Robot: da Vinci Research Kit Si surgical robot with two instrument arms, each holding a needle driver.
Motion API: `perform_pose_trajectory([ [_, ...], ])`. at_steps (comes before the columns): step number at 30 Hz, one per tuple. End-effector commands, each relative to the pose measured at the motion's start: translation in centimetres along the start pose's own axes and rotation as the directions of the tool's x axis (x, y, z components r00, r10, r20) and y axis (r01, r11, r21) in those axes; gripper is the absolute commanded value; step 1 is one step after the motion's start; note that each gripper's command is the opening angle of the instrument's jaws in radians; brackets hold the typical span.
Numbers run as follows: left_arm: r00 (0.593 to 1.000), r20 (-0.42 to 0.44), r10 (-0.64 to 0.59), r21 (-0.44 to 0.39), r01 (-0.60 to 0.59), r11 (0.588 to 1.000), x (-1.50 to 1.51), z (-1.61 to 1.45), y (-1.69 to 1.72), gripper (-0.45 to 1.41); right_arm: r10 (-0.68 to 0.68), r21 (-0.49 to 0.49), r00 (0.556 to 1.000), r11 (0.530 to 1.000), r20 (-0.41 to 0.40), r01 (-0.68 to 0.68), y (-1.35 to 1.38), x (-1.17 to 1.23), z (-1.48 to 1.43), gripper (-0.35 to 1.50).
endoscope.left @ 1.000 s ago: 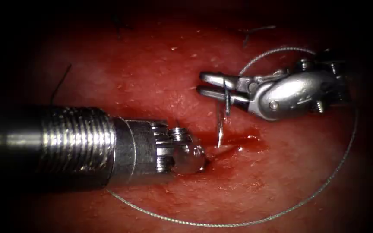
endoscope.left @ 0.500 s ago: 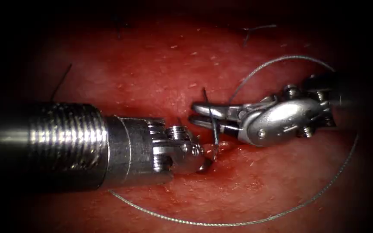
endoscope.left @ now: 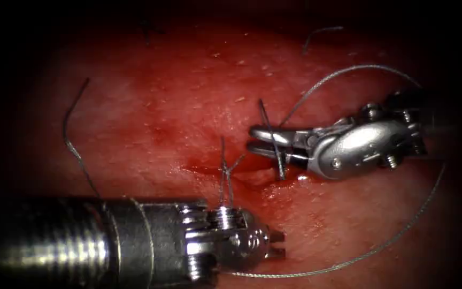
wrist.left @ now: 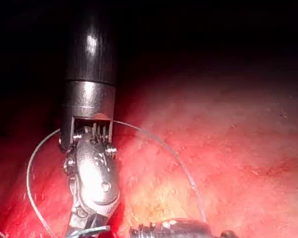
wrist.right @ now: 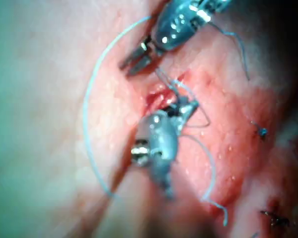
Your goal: Wound Closure
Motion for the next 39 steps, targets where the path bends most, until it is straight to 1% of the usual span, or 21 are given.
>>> perform_pose_trajectory([
  [1, 1.000, -0.010, 0.004, 0.009, -0.004, 1.000, 0.05, 0.05, 0.03, -0.05, 0.017, -0.002, 1.000, 1.000, 0.000, -0.017, -0.02, -0.03, 0.06, -0.35],
  [5, 1.000, -0.022, 0.011, 0.027, -0.010, 1.000, 0.05, 0.06, 0.13, -0.06, 0.042, -0.006, 0.999, 0.999, -0.001, -0.042, -0.01, -0.04, 0.06, -0.35],
  [15, 0.999, -0.037, 0.025, 0.049, -0.023, 0.999, -0.13, 0.27, 0.04, -0.08, 0.183, -0.026, 0.983, 0.983, 0.002, -0.183, 0.15, -0.05, 0.12, -0.35],
  [17, 0.999, -0.041, 0.028, 0.049, -0.026, 0.998, -0.17, 0.28, 0.05, -0.06, 0.200, -0.014, 0.980, 0.980, 0.013, -0.200, 0.15, -0.05, 0.13, -0.35],
  [24, 0.995, -0.093, 0.018, 0.081, -0.010, 0.997, -0.14, 0.29, -0.01, -0.06, 0.285, -0.003, 0.958, 0.958, 0.027, -0.285, 0.17, -0.11, 0.12, -0.35],
  [27, 0.995, -0.101, 0.017, 0.085, -0.009, 0.996, -0.15, 0.29, -0.03, -0.08, 0.306, 0.022, 0.951, 0.951, 0.051, -0.307, 0.15, -0.12, 0.12, -0.35],
  [31, 0.991, -0.132, 0.015, 0.107, 0.000, 0.994, -0.17, 0.30, -0.09, -0.08, 0.335, 0.022, 0.941, 0.942, 0.054, -0.336, 0.17, -0.14, 0.11, -0.35],
  [36, 0.990, -0.142, 0.017, 0.115, -0.001, 0.993, -0.21, 0.36, -0.11, -0.08, 0.414, 0.015, 0.908, 0.909, 0.059, -0.416, 0.24, -0.17, 0.12, -0.35],
  [39, 0.989, -0.143, 0.022, 0.117, -0.005, 0.993, -0.26, 0.39, -0.09, -0.08, 0.494, 0.020, 0.868, 0.868, 0.050, -0.496, 0.25, -0.18, 0.14, -0.35],
])
